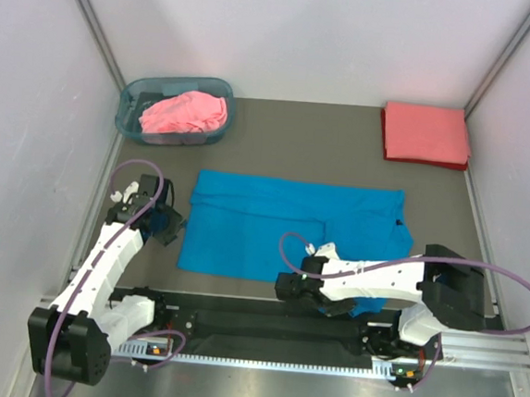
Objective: Fold and stack the t-shirts
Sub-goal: Fold the tshirt
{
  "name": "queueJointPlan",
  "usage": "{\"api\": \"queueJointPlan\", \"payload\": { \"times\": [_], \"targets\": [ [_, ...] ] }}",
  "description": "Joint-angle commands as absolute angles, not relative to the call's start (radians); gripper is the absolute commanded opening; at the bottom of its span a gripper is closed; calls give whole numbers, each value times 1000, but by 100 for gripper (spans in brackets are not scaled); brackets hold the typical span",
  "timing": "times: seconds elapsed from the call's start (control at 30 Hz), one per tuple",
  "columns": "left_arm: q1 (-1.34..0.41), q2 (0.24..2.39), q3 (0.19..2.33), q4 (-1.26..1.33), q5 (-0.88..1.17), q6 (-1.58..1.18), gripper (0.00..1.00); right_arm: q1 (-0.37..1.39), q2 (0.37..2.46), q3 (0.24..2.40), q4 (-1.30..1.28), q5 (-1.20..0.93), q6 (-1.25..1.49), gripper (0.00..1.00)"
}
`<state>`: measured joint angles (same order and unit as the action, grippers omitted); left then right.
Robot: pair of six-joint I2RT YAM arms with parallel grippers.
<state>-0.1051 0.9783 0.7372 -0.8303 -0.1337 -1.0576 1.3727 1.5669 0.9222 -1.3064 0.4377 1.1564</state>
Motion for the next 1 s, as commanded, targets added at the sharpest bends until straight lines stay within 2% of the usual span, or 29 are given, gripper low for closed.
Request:
{"api": "queueJointPlan", "payload": {
  "times": [0.0,0.37,0.63,0.97],
  "targets": [
    [-100,940,747,-902,-146,-1075,42,1333,1505,977,-1397,525,1172,0],
    [-101,922,739,-1057,-143,-1132,38,1226,1394,973,-1414,629,1127,0],
    [-103,908,621,-1019,-54,-1180,42,1204,1338,1002,-1440,680,1114,0],
    [-103,994,600,-1034,-97,-1230,41,1200,1295,993,-1431,696,1104,0]
  ]
}}
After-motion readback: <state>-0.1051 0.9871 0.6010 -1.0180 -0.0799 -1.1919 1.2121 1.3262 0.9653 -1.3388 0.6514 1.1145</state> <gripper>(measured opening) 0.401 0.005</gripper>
